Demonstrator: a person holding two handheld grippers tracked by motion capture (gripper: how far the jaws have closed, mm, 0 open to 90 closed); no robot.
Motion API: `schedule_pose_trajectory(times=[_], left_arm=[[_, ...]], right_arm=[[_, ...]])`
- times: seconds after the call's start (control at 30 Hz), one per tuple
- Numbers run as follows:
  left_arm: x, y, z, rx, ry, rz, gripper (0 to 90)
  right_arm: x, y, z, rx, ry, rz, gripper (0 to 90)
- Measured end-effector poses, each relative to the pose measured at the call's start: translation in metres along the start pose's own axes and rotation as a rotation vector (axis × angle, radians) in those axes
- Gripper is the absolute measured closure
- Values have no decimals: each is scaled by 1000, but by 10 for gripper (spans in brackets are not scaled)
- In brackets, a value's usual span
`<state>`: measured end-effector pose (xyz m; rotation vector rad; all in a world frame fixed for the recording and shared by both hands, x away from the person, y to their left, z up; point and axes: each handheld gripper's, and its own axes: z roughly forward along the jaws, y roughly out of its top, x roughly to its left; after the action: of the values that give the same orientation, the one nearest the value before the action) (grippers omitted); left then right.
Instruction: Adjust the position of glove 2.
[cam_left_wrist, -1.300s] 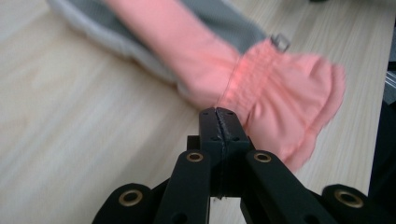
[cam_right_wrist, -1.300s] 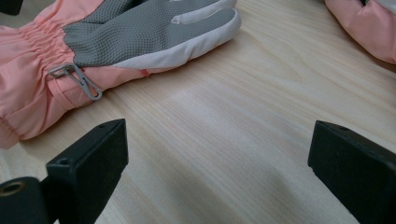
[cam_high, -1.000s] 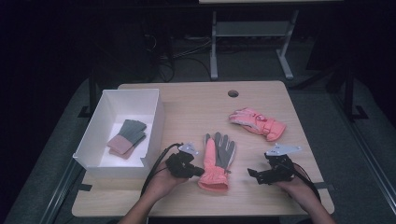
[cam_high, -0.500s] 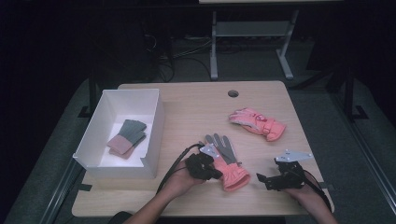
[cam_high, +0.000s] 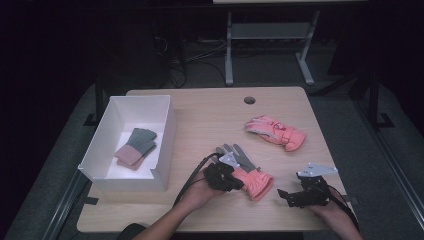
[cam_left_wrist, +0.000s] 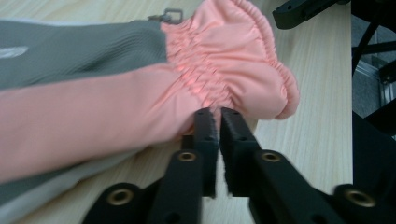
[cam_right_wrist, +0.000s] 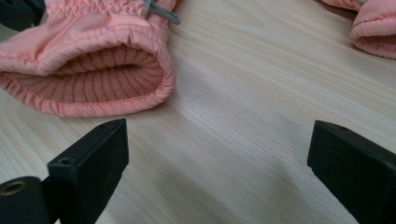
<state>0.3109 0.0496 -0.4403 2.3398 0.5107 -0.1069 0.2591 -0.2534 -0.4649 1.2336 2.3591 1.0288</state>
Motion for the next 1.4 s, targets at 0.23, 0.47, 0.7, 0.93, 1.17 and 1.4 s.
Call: schedule_pose_trajectory(times=[0.23, 0.47, 0.7, 0.93, 1.17, 1.4], left_arm=[[8, -14, -18, -20, 63, -43, 484], [9, -33, -36, -30, 127, -51, 267], [11, -55, -47, -27, 163, -69, 145], [13, -64, -48, -6, 183, -60, 145], [15, -65, -48, -24, 190, -78, 146], [17, -66, -48, -24, 190, -80, 147]], right_arm=[[-3, 7, -6, -28, 34, -4, 50], [-3, 16, -1, 35, 23, -20, 128], [-9, 28, 1, 87, 86, -73, 100], [-13, 41, 2, 108, 126, -112, 132], [-30, 64, 1, 106, 148, -133, 145], [-49, 85, 6, 105, 131, -138, 155]])
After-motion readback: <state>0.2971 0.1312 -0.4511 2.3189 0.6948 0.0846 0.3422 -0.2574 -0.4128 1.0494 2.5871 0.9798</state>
